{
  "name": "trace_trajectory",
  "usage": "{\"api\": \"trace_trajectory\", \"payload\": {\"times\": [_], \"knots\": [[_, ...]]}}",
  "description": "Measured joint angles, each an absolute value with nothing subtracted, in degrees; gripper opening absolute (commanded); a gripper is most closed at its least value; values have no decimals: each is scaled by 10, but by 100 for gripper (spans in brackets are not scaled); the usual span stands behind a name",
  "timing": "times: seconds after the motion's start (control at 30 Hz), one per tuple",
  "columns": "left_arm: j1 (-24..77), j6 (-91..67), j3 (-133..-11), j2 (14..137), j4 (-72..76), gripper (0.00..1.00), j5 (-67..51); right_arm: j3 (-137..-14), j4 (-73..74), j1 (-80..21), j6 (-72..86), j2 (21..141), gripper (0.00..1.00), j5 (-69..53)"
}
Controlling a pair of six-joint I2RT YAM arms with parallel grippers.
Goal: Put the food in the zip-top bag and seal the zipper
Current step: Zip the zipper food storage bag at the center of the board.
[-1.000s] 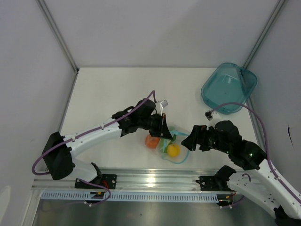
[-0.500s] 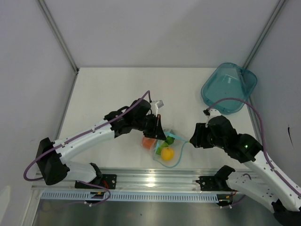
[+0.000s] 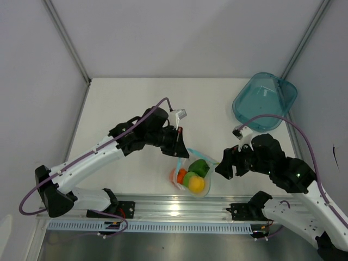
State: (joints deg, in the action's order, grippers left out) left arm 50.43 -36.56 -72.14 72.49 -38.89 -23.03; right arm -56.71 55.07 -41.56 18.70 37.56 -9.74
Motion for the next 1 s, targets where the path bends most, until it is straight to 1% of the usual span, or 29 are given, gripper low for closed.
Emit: {"api": "trace_trajectory", "payload": {"times": [0.07, 0.13, 0.27, 0.3, 0.37, 0.53, 0.6, 0.63, 0.7, 0.73, 0.77, 0.8, 0.87, 1.0], "knots": [[504, -360, -721, 725, -398, 1, -236, -580, 560, -416, 166, 400, 78, -113], [504, -357, -721, 725, -403, 1, -243, -594, 563, -416, 148, 425, 77, -123], [502, -351, -721, 725, -405, 1, -258, -617, 555, -416, 119, 462, 68, -151], [502, -349, -721, 724, -405, 1, -262, -619, 552, -416, 113, 470, 64, -158], [500, -345, -721, 723, -405, 1, -273, -621, 549, -417, 99, 484, 60, -174], [493, -340, -721, 714, -409, 1, -286, -622, 547, -420, 74, 504, 58, -208], [490, -339, -721, 707, -411, 1, -288, -624, 547, -421, 64, 500, 53, -224], [488, -339, -721, 704, -411, 1, -289, -627, 547, -421, 59, 498, 52, -236], [485, -338, -721, 701, -412, 1, -290, -637, 550, -422, 46, 495, 54, -257], [483, -338, -721, 701, -412, 1, -291, -642, 553, -423, 41, 494, 59, -265], [481, -338, -721, 701, -412, 1, -291, -650, 555, -425, 34, 494, 69, -271], [480, -338, -720, 701, -412, 1, -292, -655, 554, -429, 27, 492, 71, -276], [476, -335, -717, 700, -412, 1, -292, -661, 555, -439, 10, 487, 73, -281], [467, -331, -708, 693, -413, 1, -293, -663, 555, -454, -13, 483, 72, -295]]}}
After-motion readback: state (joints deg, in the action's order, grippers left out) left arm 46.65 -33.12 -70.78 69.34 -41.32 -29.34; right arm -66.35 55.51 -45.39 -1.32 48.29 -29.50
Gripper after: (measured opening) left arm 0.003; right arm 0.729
